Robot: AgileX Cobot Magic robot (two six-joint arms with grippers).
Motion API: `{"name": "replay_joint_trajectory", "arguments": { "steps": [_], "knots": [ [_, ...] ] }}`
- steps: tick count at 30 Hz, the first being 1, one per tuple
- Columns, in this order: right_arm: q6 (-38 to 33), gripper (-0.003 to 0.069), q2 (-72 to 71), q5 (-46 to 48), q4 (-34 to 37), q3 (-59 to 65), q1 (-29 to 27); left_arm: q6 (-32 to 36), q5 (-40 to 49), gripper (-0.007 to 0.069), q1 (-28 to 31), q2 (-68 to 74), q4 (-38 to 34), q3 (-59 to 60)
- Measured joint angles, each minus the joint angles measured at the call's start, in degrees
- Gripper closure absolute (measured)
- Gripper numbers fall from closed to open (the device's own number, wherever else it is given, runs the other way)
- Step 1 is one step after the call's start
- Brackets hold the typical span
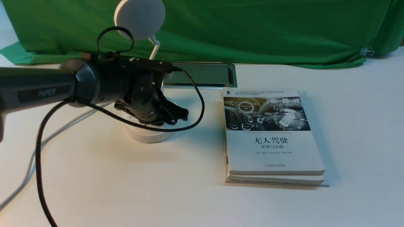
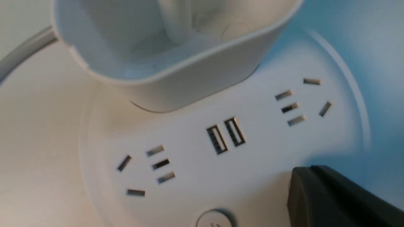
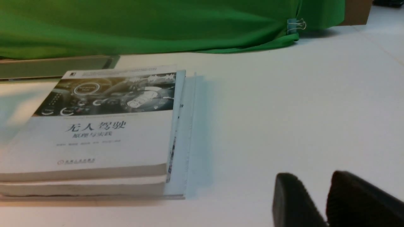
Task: Turn on the desk lamp on the white desktop with your hand.
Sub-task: 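Press the power button on the lamp base to turn the lamp on with the left gripper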
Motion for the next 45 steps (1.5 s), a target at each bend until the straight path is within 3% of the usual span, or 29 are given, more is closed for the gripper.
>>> {"name": "replay_joint_trajectory", "arguments": {
  "steps": [21, 34, 38, 44, 45],
  "knots": [
    [0.1, 0.0421, 0.0, -0.1, 0.0, 0.0, 0.0, 3.0, -0.1, 0.0624, 0.1, -0.3, -5.0, -0.5],
    [0.1, 0.0421, 0.0, -0.1, 0.0, 0.0, 0.0, 4.6, 13.4, 0.0624, 0.0, -11.1, -7.8, 1.7],
    [0.0, 0.0421, 0.0, -0.1, 0.0, 0.0, 0.0, 8.6, 14.8, 0.0624, 0.0, -14.7, -12.9, 5.6],
    [0.0, 0.0421, 0.0, -0.1, 0.0, 0.0, 0.0, 19.7, 11.2, 0.0624, 0.0, -28.9, -28.1, 19.4],
    [0.0, 0.0421, 0.0, -0.1, 0.0, 0.0, 0.0, 20.2, 11.0, 0.0624, 0.0, -29.5, -28.1, 19.4]
  ]
}}
